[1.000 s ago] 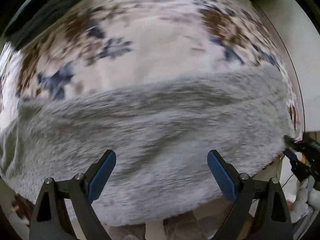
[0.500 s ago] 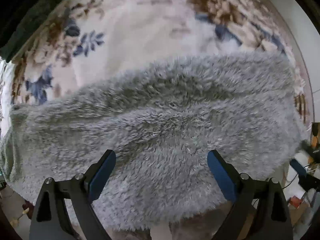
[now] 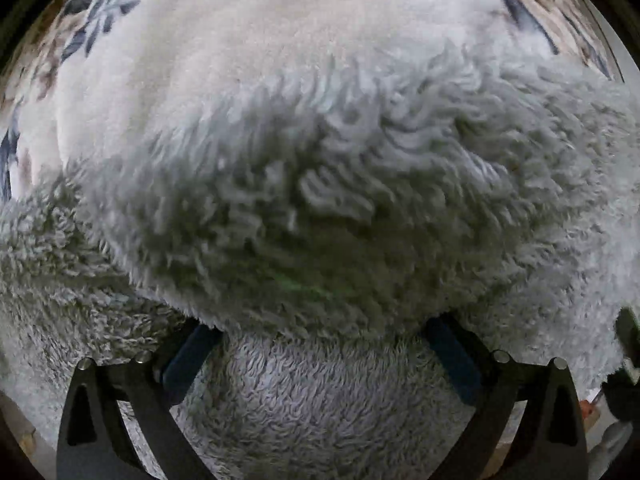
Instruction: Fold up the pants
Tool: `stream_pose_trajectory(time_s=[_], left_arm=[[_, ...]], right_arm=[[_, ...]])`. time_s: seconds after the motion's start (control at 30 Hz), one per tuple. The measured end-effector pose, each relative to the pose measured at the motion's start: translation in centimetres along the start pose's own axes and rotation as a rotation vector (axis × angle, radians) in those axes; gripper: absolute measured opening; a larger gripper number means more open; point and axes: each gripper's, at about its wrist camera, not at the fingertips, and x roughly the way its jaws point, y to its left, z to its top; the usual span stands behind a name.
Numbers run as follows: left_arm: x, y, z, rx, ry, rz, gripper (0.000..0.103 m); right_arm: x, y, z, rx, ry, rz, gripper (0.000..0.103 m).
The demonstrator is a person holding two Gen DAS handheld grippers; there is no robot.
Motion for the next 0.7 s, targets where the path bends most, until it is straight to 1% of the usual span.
stream_pose_trajectory(time_s=[0.03,0.07,0.1,0.13,0.17,0.2,0.23,0.27,0.33,0.37,0.4,0.43,0.5,0.53,0.57,0.6,0.7], left_arm=[[0.0,-0.1,0.4,-0.001,0.007,0.004,0.103],[0.3,-0.3,0.8,-0.005,0.020,0.010,0.103],[0.4,-0.5,1.2,-0.009,0.028,0.013,0.103],[0.5,-0.7,1.5,-0.013,0.037,0.016,0.103],[0.5,-0.8,1.7,-0.013,0.046,0.016,0.103],[0.5,-0.9,2.1,-0.013,0.053,0.013,0.103],[0.4,-0.9,2.4,-0.016,0.060,0.004,0.103],[0.4,-1.0,2.8,-0.019,0.061,-0.002,0.103],[0.3,-0.3,2.6,-0.024,0.052,-0.021,0.103],[0.2,0.0,2.4,-0.026,0.046,-0.025,0.103],[-0.1,-0.1,2.4,-0.030,0.034,-0.028,0.103],[-0.4,-0.1,2.3,-0.034,0.024,-0.027,0.103],[-1.1,-0.2,2.0,-0.049,0.000,-0.026,0.103],[-1.6,-0.1,1.9,-0.062,-0.015,-0.017,0.103],[-2.0,0.1,1.8,-0.077,-0.025,-0.013,0.103],[-2.3,0.3,1.6,-0.090,-0.034,-0.005,0.103],[-3.4,1.3,0.9,-0.122,-0.062,0.037,0.103]], right_arm=[[0.8,-0.1,-0.2,0.003,0.035,-0.002,0.039],[1.7,-0.3,-0.4,0.009,0.069,-0.034,0.039],[2.5,-0.7,-0.5,0.019,0.082,-0.050,0.039],[3.1,-1.2,-0.5,0.041,0.082,-0.042,0.039],[3.6,-1.5,-0.4,0.067,0.070,-0.021,0.039],[3.6,-1.7,-0.2,0.086,0.045,0.000,0.036],[3.3,-1.7,-0.1,0.100,-0.001,0.041,0.033],[2.7,-1.3,0.1,0.099,-0.048,0.092,0.031],[2.5,-0.4,0.5,0.077,-0.081,0.137,0.031],[2.9,-0.1,0.7,0.064,-0.076,0.133,0.034],[3.6,0.1,1.0,0.060,-0.060,0.109,0.048],[4.7,0.0,1.3,0.064,-0.031,0.087,0.051],[6.5,-0.1,1.5,0.084,-0.012,0.087,0.050],[6.8,0.1,1.5,0.080,-0.022,0.084,0.048],[6.7,0.4,1.5,0.068,-0.042,0.074,0.034],[6.4,0.8,1.4,0.056,-0.060,0.057,0.023],[5.0,2.6,0.6,0.021,-0.105,0.047,0.019]])
